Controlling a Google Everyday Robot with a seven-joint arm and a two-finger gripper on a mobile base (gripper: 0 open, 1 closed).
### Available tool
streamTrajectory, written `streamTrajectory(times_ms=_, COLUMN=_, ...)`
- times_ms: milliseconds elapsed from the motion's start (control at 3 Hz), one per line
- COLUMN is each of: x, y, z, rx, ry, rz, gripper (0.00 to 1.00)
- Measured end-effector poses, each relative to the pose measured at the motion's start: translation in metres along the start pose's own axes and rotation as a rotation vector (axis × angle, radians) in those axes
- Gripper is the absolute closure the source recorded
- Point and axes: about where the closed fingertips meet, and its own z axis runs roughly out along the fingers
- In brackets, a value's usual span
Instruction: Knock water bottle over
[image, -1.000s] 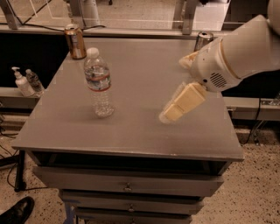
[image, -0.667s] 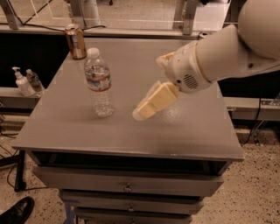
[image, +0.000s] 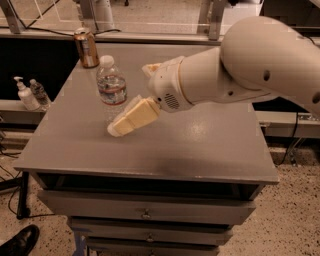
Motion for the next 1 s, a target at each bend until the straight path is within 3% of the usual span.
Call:
streamTrajectory(times_ms=333, x=-0.009, y=-0.004, z=0.026, rx=0.032, ry=-0.045, rz=0.006, gripper=0.0)
streamTrajectory(times_ms=667, x=-0.022, y=-0.005, z=0.045, rx=0.043, ry=-0.09, rz=0.006, gripper=0.16)
streamTrajectory(times_ms=1000, x=-0.025, y=-0.008, z=0.054, rx=0.055, ry=-0.107, rz=0.004, gripper=0.4)
